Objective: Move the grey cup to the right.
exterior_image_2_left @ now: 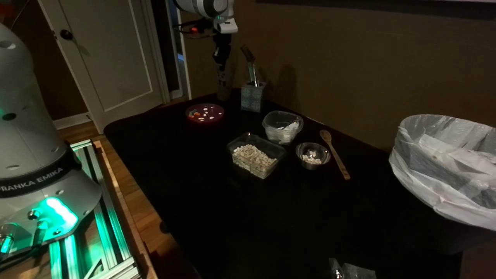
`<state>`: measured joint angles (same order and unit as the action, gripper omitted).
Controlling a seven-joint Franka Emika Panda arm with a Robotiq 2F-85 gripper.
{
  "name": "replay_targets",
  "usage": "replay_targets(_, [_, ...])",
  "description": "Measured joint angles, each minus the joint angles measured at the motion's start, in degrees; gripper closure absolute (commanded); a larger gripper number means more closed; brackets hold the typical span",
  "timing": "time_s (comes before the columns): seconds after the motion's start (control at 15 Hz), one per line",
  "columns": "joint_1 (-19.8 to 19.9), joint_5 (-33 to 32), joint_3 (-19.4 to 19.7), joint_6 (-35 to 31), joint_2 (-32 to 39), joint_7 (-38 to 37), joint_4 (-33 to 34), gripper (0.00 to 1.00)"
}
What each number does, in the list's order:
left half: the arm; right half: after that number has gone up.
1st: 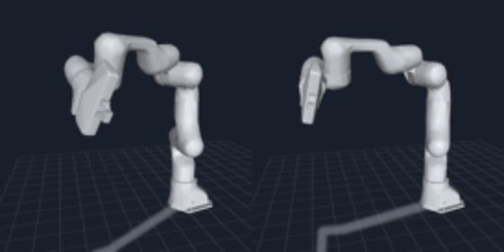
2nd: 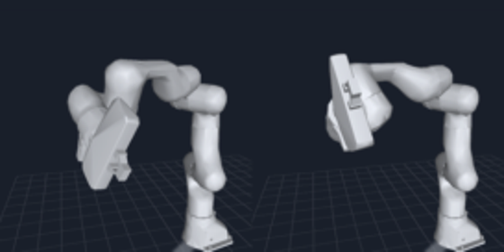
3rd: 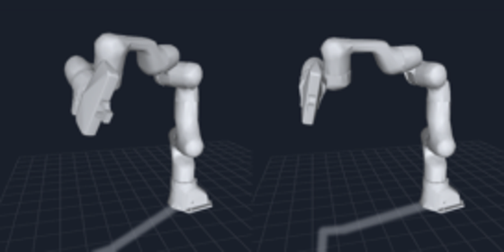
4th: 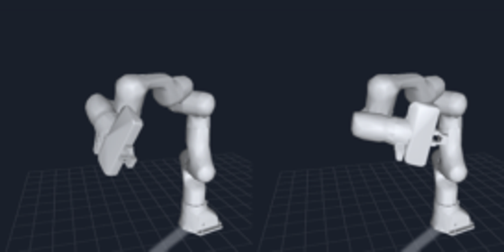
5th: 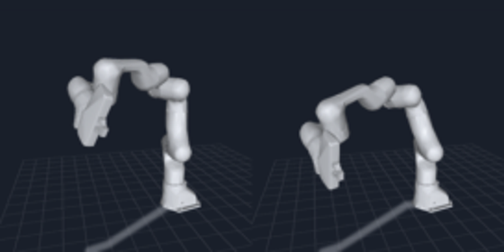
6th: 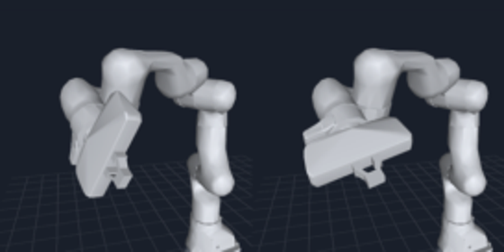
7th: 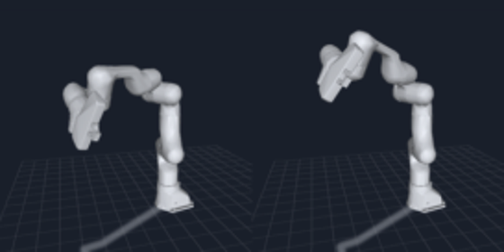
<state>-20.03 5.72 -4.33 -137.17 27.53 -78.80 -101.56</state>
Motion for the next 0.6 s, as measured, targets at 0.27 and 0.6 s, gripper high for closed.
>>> replay_targets(0.27, [0.49,-0.79,1.89,-3.96,-5.28,-5.66,-8.2,0.99])
replay_targets(0.6, [0.52,-4.42,5.21,-8.89,-6.79,-18.44,-11.76,0.99])
